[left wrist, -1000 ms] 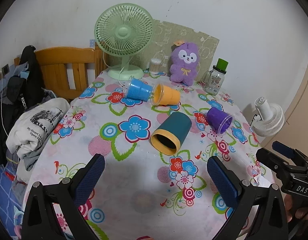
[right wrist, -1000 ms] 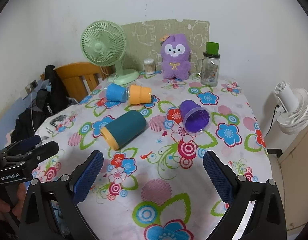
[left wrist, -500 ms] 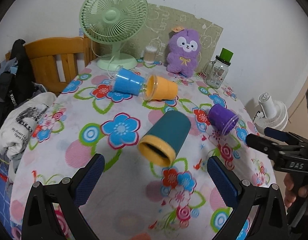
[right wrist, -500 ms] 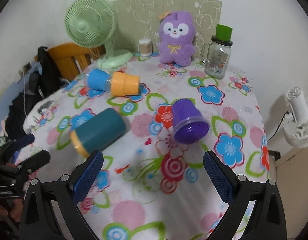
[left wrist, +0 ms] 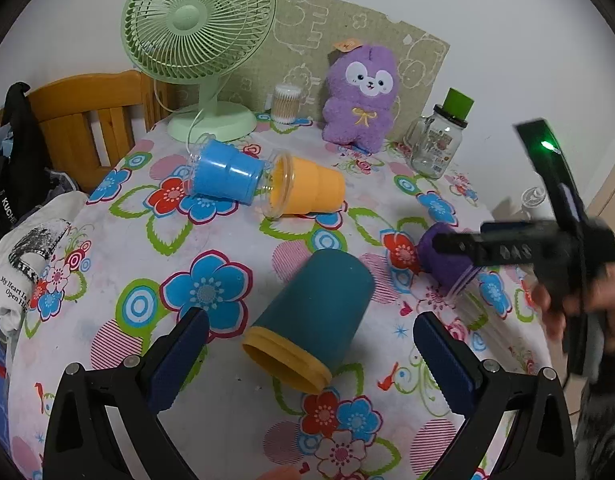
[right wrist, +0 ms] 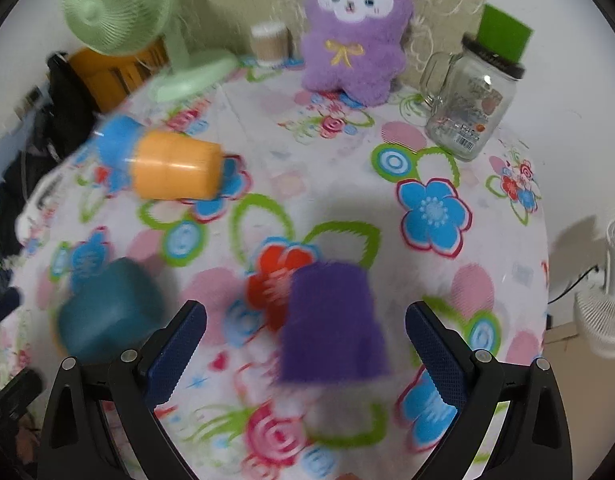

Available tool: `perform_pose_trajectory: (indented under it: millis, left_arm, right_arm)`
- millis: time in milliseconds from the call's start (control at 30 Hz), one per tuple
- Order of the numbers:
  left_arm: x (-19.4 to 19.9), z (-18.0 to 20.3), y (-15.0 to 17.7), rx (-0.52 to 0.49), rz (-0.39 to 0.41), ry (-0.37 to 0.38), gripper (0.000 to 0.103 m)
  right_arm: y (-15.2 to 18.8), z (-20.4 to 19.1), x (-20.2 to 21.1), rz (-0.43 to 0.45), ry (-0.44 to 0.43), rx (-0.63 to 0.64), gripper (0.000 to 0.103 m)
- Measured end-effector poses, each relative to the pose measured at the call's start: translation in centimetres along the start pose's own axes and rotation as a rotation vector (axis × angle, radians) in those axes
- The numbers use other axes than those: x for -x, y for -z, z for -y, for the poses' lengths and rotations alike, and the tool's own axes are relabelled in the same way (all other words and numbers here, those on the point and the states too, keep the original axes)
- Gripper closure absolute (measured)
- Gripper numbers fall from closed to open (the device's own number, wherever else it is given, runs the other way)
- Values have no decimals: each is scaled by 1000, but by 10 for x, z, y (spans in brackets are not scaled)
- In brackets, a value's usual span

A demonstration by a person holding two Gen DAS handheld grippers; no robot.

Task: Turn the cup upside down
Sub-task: 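Reach the right gripper to the purple cup lying on its side and grasp it, then lift the purple cup with the right gripper and turn it rim-down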

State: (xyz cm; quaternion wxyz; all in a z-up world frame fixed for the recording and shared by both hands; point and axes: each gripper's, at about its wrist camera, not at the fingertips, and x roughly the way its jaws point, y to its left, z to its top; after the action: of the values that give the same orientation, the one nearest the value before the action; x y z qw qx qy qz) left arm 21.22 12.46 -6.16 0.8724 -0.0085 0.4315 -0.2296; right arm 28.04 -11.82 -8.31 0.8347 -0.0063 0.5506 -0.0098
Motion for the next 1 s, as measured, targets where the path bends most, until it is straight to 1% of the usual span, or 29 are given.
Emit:
perform_pose_trajectory:
  millis: [100, 167, 233, 267, 300, 367, 433, 500, 600, 733, 833, 1000]
  left_arm:
    - [-4, -4, -1, 2, -7, -10, 0]
    - [-4, -4, -1, 10, -5, -9, 0]
    - [-5, -4, -2, 13, -5, -4, 0]
    - [-5, -4, -2, 11, -7, -2, 0]
    - [-5, -3, -1, 8, -8, -2, 0]
    - [-6, -2, -1, 0, -10, -5, 0]
    - [-5, -2, 0, 0, -11, -8, 0]
    - [-1, -2, 2, 2, -8, -5, 0]
    - [8, -3, 5, 3, 4, -8, 0]
    - [25, -6, 8, 7, 29, -8, 0]
    - [38, -8, 13, 9, 41, -5, 0]
    - [59, -12, 27, 12, 54, 0, 0]
  right_arm:
    - [-8, 3, -23, -81, 12, 38, 2]
    - [-9, 4, -32, -118, 8, 58, 2]
    - [-10, 2, -37, -144, -4, 86, 5]
    - [-10, 1, -39, -153, -12, 93, 15]
    - [-11, 2, -40, -163, -22, 92, 31]
    - [-12, 2, -43, -181, -26, 90, 45]
    - [-13, 1, -45, -189, -14, 102, 46]
    - [-14, 0, -44, -189, -21, 100, 46]
    - [-14, -4, -27, -132, -38, 77, 46]
    - [0, -20, 19, -1, -98, 52, 46]
    - [18, -40, 56, 94, -164, 49, 46]
    - [65, -85, 109, 224, -261, 77, 46]
